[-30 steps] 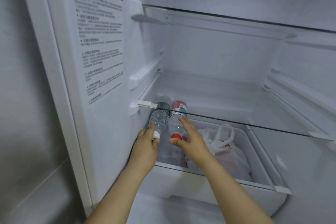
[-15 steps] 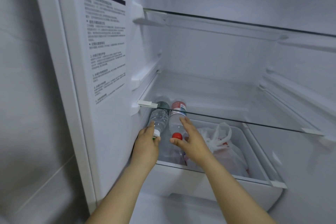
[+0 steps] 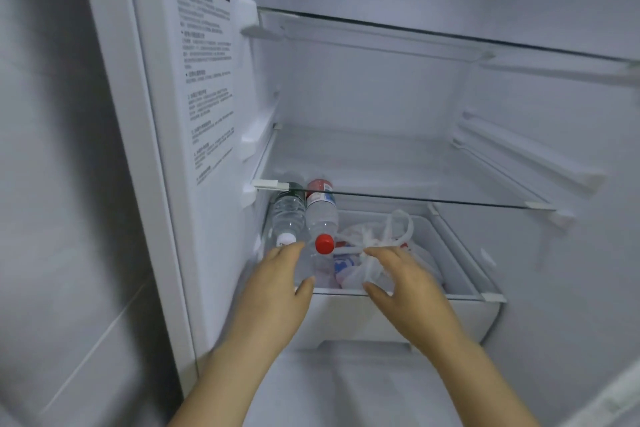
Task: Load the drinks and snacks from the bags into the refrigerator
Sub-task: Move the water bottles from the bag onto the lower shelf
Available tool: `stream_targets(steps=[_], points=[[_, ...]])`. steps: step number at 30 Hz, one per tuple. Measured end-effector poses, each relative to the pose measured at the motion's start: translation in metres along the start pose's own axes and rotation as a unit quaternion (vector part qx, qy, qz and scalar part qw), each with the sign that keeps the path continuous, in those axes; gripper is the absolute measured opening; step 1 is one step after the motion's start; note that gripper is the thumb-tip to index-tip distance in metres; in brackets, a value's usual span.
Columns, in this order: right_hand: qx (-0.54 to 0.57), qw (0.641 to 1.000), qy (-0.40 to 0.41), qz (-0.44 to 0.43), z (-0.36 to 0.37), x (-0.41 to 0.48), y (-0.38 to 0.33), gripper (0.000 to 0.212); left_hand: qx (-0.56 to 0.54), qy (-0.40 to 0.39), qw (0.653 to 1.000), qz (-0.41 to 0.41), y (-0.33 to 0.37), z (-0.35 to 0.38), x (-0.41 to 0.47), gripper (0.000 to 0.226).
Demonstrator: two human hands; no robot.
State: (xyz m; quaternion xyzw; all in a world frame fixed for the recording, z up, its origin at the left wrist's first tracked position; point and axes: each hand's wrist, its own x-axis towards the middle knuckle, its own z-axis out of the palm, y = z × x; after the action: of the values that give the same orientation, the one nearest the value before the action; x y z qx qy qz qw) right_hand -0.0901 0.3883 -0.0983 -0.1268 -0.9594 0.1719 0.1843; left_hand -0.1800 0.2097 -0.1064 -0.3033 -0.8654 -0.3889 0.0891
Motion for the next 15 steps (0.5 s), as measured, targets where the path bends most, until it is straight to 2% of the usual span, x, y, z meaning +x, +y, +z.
stream_targets(steps=[8, 15], points=[[-0.122, 0.990, 0.009, 0.073, -0.053, -0.060, 0.000, 0.049, 0.003, -0.138, 0.975, 0.175, 0.039, 0.004, -0.008, 0.052], [-0.199, 0.972, 0.064, 0.108, -0.129, -0.125, -0.019, 0.050, -0.041, -0.153, 0.937, 0.310, 0.098, 0.002, -0.011, 0.051]])
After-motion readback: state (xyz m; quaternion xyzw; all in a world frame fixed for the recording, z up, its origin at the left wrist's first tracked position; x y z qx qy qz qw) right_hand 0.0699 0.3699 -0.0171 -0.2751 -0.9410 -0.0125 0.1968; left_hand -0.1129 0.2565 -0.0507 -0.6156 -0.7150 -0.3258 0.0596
